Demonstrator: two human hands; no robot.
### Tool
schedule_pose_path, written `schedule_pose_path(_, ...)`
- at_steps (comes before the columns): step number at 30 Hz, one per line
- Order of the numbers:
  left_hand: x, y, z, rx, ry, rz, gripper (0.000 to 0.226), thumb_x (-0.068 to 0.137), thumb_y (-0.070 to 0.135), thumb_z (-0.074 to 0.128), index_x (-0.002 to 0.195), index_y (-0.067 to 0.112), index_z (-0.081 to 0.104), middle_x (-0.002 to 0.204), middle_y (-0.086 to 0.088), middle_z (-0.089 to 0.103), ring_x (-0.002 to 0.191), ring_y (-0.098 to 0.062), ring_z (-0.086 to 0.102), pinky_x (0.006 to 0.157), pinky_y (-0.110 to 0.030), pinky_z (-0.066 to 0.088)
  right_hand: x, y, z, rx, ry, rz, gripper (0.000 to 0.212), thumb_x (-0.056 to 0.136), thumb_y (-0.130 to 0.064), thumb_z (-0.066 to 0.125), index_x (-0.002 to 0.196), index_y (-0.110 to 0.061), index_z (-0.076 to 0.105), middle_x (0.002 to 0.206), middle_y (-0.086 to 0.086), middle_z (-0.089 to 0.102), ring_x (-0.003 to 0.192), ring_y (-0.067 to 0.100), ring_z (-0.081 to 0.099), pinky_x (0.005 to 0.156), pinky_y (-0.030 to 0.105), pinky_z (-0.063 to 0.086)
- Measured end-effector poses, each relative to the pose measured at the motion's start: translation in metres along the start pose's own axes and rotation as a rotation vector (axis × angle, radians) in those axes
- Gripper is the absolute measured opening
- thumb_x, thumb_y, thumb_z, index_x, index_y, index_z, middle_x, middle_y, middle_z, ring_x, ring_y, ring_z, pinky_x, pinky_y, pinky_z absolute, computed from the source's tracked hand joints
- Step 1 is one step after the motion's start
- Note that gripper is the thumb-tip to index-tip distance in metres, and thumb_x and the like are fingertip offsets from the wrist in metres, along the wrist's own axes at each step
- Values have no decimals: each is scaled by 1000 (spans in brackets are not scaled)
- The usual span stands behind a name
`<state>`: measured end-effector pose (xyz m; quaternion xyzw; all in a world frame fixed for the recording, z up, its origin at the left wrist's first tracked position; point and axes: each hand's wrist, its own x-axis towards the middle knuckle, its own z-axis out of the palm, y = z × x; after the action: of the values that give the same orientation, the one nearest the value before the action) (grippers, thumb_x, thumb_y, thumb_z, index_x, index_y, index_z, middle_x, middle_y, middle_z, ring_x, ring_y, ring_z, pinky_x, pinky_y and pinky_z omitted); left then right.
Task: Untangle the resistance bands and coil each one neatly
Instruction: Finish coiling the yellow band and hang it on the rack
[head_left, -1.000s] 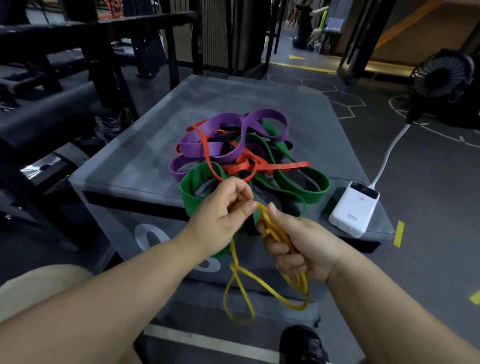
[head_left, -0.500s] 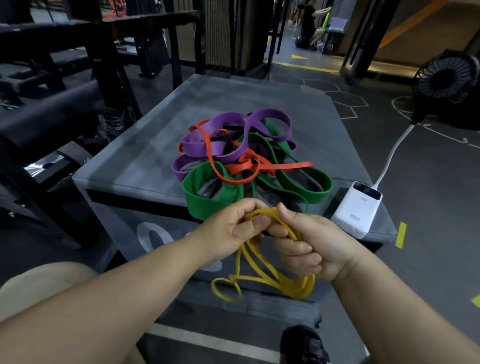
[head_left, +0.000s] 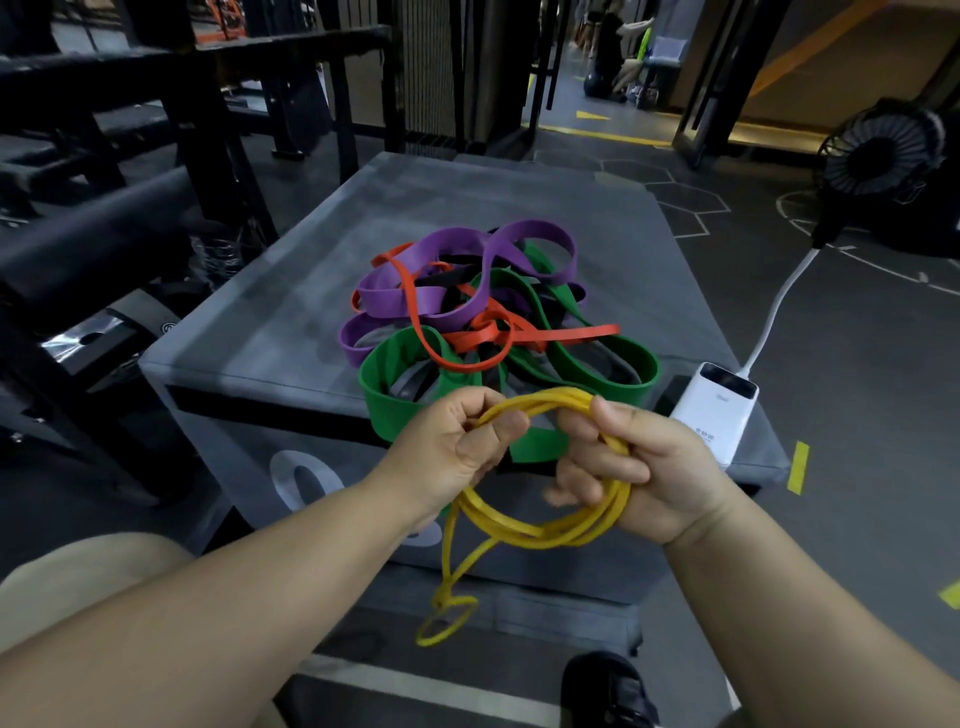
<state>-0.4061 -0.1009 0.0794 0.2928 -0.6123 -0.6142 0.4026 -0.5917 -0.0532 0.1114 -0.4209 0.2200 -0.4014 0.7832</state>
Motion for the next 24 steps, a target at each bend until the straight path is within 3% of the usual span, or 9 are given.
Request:
schedule_pose_path(4, -5, -8, 7, -12, -26, -154, 31, 83, 44, 66, 72, 17, 56, 57, 3, 55, 60, -14, 51, 65, -29, 42, 1, -8, -1, 290, -137, -49, 23, 103, -27, 46, 96, -6, 54, 54, -5, 34, 41, 8, 34, 51, 22, 41)
schedule_pose_path(7, -9, -12, 12, -89, -97, -271, 37, 84, 48, 57, 80, 12, 52, 67, 1, 63, 68, -17, 58, 64, -28, 45, 3, -13, -3, 363, -125, -109, 25, 104, -29, 43, 99, -5, 51, 56, -4, 36, 41, 6, 31, 44, 19, 33)
schedule_pose_path(11, -13, -12, 16, -107, -163, -338, 33, 81, 44, 51, 88, 12, 52, 80, -5, 65, 65, -16, 61, 59, -23, 49, 5, -14, -9, 433, -86, -140, 28, 103, -32, 44, 98, -6, 53, 59, -4, 37, 44, 7, 33, 43, 20, 29)
schedule_pose_path(15, -16, -18, 17, 95, -244, -325, 26, 93, 44, 55, 91, 17, 53, 72, 3, 63, 63, -13, 54, 66, -24, 46, 5, -17, -18, 531, -51, -160, 32, 102, -35, 47, 93, -6, 58, 60, -5, 38, 46, 8, 33, 45, 22, 29)
schedule_pose_path(19, -16, -35, 13, 273, -339, -382, 5, 97, 17, 55, 93, 20, 52, 76, 4, 59, 69, -10, 55, 74, -26, 47, 0, -25, -26, 623, -30, -251, 32, 100, -33, 52, 87, -4, 58, 55, 4, 48, 44, 9, 34, 43, 24, 31)
schedule_pose_path(24, -16, -52, 9, 403, -296, -545, 17, 98, 6, 46, 90, 19, 54, 79, 2, 60, 74, -10, 56, 78, -26, 48, -10, -33, -30, 679, 145, -413, 30, 95, -34, 59, 78, -9, 56, 49, -1, 51, 35, 7, 34, 36, 20, 33)
